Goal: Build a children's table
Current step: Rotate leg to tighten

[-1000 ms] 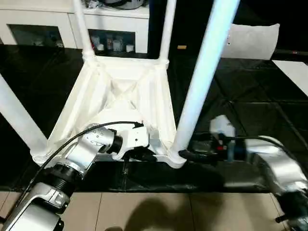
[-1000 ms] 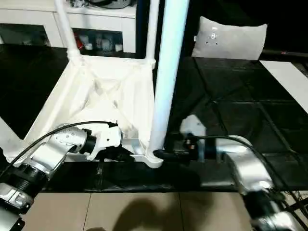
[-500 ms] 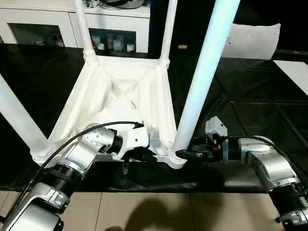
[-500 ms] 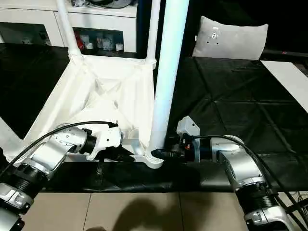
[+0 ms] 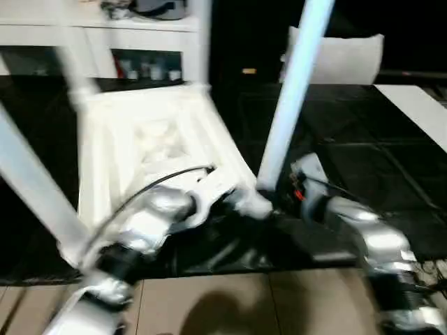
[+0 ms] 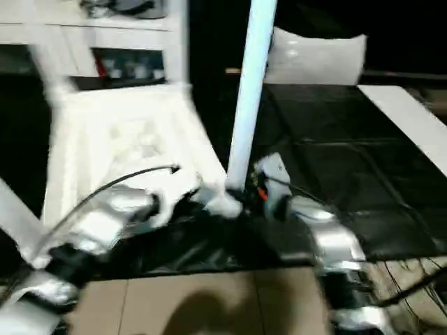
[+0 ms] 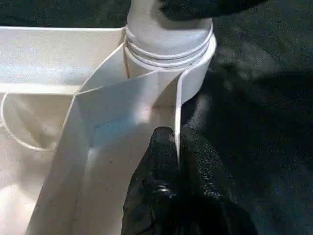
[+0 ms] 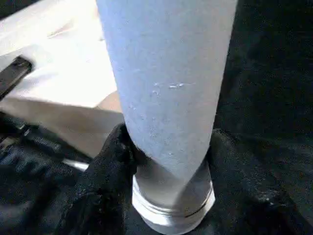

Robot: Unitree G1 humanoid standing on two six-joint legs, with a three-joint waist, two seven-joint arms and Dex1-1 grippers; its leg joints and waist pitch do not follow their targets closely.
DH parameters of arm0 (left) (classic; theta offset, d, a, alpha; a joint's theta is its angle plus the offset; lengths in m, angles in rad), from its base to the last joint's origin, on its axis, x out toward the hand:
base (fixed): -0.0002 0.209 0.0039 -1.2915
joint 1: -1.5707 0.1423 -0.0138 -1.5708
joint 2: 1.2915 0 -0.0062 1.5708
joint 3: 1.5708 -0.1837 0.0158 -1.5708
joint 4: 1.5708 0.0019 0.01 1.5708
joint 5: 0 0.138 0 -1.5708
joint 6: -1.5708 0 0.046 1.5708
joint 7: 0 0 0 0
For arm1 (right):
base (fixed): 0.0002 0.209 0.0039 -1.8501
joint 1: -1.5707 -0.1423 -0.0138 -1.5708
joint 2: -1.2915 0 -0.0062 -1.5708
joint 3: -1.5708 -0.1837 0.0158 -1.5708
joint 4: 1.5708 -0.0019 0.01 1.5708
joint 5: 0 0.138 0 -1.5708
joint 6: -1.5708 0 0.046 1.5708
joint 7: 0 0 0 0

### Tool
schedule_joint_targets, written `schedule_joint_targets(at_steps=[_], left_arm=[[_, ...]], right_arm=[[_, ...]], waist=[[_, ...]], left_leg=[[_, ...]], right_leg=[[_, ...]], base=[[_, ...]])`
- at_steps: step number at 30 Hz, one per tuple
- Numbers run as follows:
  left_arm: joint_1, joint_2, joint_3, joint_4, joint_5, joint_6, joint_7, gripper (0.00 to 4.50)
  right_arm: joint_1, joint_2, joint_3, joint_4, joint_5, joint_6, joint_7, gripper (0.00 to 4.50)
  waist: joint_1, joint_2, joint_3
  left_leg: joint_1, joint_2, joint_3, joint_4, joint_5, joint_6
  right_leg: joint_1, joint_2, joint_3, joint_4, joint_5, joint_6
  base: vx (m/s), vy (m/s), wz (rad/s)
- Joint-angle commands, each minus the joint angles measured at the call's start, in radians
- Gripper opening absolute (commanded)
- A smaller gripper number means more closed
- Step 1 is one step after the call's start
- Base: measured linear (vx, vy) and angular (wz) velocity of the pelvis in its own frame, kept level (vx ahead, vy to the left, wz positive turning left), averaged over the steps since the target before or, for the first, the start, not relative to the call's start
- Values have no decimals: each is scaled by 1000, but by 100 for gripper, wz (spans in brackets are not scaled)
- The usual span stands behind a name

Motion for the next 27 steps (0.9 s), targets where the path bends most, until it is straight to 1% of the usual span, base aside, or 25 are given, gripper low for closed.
schedule_joint_targets(at_steps=[1, 2, 3, 4, 5, 6, 7, 9, 10, 12, 13, 16, 17, 18, 19, 20, 21, 22, 23, 24, 25, 26, 27], left_arm=[[-10, -45, 15, -22, -11, 5, 59, 0], [-9, -48, 13, -26, -5, 8, 64, 0], [-9, -48, 13, -26, -5, 8, 64, 0], [-8, -47, 11, -30, -4, 8, 65, 0], [-3, -33, 4, -38, -5, -5, 46, 0], [2, -22, 1, -42, -5, -9, 35, 0], [2, -22, 1, -42, -5, -9, 35, 0], [8, -7, -3, -46, -2, -11, 32, 0], [8, -7, -3, -46, -2, -11, 32, 0], [8, -7, -3, -46, -2, -11, 32, 0], [8, -7, -3, -46, -2, -11, 32, 0], [8, -7, -3, -46, -2, -11, 32, 0], [14, 7, -7, -47, -2, -25, 20, 0], [23, 33, -16, -49, -3, -55, -16, 0], [36, 77, -34, -50, -8, -123, -90, 0], [46, 120, -55, -50, -10, -189, -166, 0], [53, 150, -69, -49, -11, -235, -218, 0], [56, 171, -82, -50, -10, -268, -257, 0], [56, 173, -84, -50, -10, -271, -261, 0], [58, 191, -96, -54, -12, -294, -298, 0], [60, 203, -103, -58, -13, -305, -319, 0], [60, 206, -106, -59, -13, -307, -325, 0], [60, 227, -118, -66, -15, -321, -357, 0]], right_arm=[[19, 32, 30, -25, 7, -3, -10, 258], [22, 37, 28, -32, 9, -3, -13, 261], [22, 37, 28, -32, 9, -3, -13, 280], [27, 42, 25, -41, 16, 2, -15, 280], [40, 35, 17, -53, 22, -30, 0, 292], [47, 28, 10, -58, 29, -45, 16, 301], [47, 28, 10, -58, 29, -45, 16, 309], [55, 15, 1, -63, 34, -62, 36, 317], [55, 15, 1, -63, 34, -62, 36, 317], [55, 15, 1, -63, 34, -62, 36, 317], [55, 15, 1, -63, 34, -62, 36, 317], [55, 15, 1, -63, 34, -62, 36, 317], [58, -2, -4, -63, 39, -71, 58, 327], [56, -36, -6, -58, 45, -89, 108, 327], [50, -92, -1, -50, 51, -127, 201, 327], [43, -148, 9, -43, 60, -157, 302, 327], [38, -186, 16, -39, 65, -178, 373, 327], [35, -210, 26, -35, 63, -197, 417, 327], [35, -212, 27, -34, 63, -200, 423, 327], [33, -229, 40, -28, 60, -217, 462, 312], [31, -238, 47, -21, 57, -226, 483, 312], [30, -240, 49, -19, 57, -228, 489, 312], [22, -252, 60, -3, 58, -234, 526, 312]], waist=[[10, -8, -51], [11, -8, -52], [14, -8, -56], [16, -6, -59], [19, -6, -59], [20, -7, -60], [22, -4, -62], [21, -4, -61], [21, -4, -59], [21, -3, -58], [21, -2, -57], [21, -2, -57], [21, -2, -57], [23, -3, -57], [24, -17, -57], [27, -12, -57], [28, -9, -57], [28, -5, -57], [27, -5, -56], [26, -12, -56], [27, -13, -55], [28, -11, -55], [28, -9, -57]], left_leg=[[-2, 64, -24, -76, -138, 19], [-3, 64, -23, -76, -121, 26], [-5, 63, -22, -73, -85, 41], [-5, 62, -22, -70, -51, 55], [-7, 62, -21, -69, -36, 68], [-6, 62, -20, -68, -32, 72], [-7, 63, -20, -67, -31, 80], [-8, 62, -19, -67, -35, 89], [-8, 63, -18, -68, -47, 89], [-8, 64, -18, -69, -61, 84], [-6, 65, -18, -70, -67, 80], [-6, 66, -18, -71, -76, 69], [-6, 66, -18, -71, -75, 69], [-6, 66, -18, -71, -78, 71], [-8, 63, -18, -69, -80, 81], [-10, 65, -18, -68, -83, 82], [-13, 64, -18, -67, -85, 97], [-13, 67, -18, -67, -82, 105], [-11, 68, -16, -67, -80, 106], [-10, 68, -15, -67, -73, 107], [-9, 69, -14, -67, -78, 107], [-9, 70, -15, -67, -80, 106], [-6, 72, -16, -67, -72, 104]], right_leg=[[36, -87, 57, -91, -185, -187], [37, -86, 58, -89, -153, -191], [39, -85, 57, -83, -91, -199], [40, -83, 56, -76, -25, -212], [41, -83, 56, -72, 20, -221], [41, -83, 56, -70, 36, -225], [40, -82, 55, -68, 57, -233], [39, -81, 54, -68, 65, -242], [39, -81, 54, -70, 49, -243], [39, -81, 54, -72, 23, -243], [37, -81, 54, -73, 12, -243], [37, -81, 54, -74, -1, -241], [37, -81, 54, -74, 0, -240], [38, -82, 54, -74, 3, -238], [40, -82, 53, -79, -9, -231], [43, -83, 54, -74, -12, -226], [44, -85, 55, -74, -7, -217], [39, -83, 53, -74, -3, -217], [37, -82, 53, -74, 0, -220], [35, -81, 51, -73, 0, -228], [33, -82, 51, -73, -18, -235], [32, -84, 51, -72, -25, -238], [31, -84, 51, -69, -14, -247]], base=[[0, 0, 0], [0, 0, 0], [0, 0, 0], [0, 0, 0], [0, 0, 0], [0, 0, 0], [0, 0, 0], [0, 0, 0], [0, 0, 0], [0, 0, 0], [0, 0, 0], [0, 0, 0], [0, 0, 0], [0, 0, 0], [0, 0, 0], [0, 0, 0], [0, 0, 0], [0, 0, 0], [0, 0, 0], [0, 0, 0], [0, 0, 0], [0, 0, 0], [0, 0, 0]])
